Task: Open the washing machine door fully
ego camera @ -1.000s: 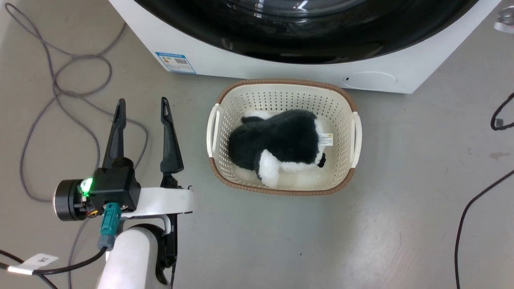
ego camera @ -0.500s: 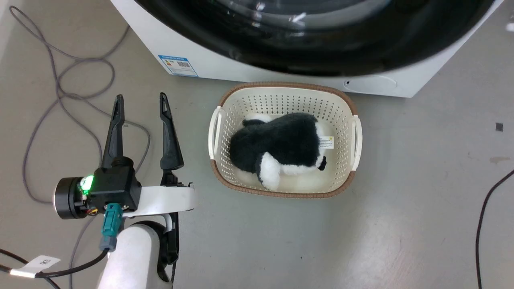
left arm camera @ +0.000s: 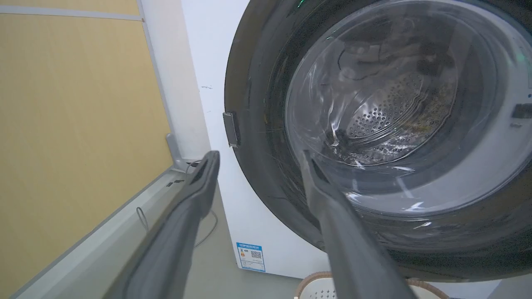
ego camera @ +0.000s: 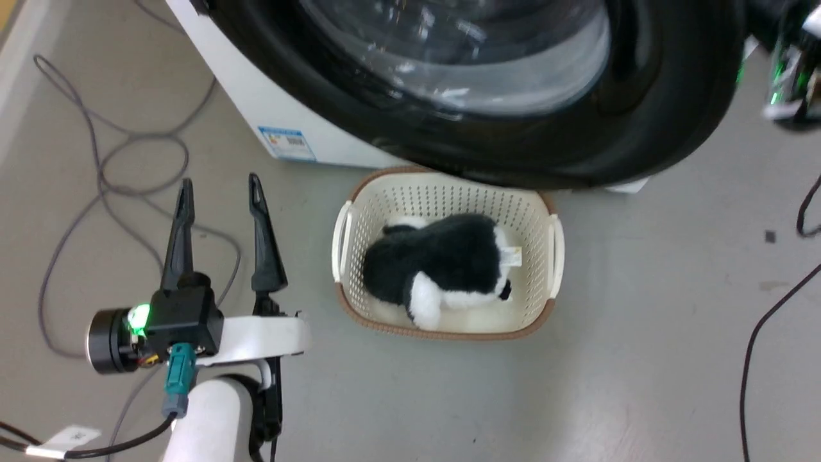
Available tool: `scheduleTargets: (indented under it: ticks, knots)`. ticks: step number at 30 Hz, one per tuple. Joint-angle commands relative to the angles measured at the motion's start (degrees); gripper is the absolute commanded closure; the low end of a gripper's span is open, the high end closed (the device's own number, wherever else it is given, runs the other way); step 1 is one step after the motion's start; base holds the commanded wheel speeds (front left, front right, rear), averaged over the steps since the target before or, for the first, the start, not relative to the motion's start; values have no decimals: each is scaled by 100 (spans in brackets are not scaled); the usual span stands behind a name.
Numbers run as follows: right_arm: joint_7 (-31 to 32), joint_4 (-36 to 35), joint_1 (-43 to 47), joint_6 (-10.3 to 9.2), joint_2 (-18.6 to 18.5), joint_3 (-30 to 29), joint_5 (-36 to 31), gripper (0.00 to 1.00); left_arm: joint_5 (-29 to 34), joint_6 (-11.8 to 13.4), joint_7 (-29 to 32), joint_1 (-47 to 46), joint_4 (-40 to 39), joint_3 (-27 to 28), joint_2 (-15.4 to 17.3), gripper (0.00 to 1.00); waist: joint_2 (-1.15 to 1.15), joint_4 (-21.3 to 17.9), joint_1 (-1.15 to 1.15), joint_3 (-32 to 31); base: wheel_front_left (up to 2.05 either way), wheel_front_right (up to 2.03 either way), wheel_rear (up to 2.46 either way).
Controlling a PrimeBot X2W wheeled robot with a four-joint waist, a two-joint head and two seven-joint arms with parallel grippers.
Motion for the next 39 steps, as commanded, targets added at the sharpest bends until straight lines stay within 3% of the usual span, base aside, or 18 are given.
scheduleTargets:
  ticks: [1,11,21,39]
  knots:
    - [87,-45,212,6,16,68,25,100,5,-20,-30,77,19,29,5,0,0,-51,0,-145,0,0,0]
    - [354,-748,1468,6,223,319,66,100,73,-118,-30,512,144,101,6,0,0,-215,0,-775,0,0,0]
    - [592,-1909,2868,6,427,458,284,100,116,-210,-30,843,280,93,45,0,0,-273,0,-1246,0,0,0]
    - [877,-3934,4585,6,1076,1075,271,100,132,-241,-30,1063,496,3,75,0,0,-154,0,-1517,0,0,0]
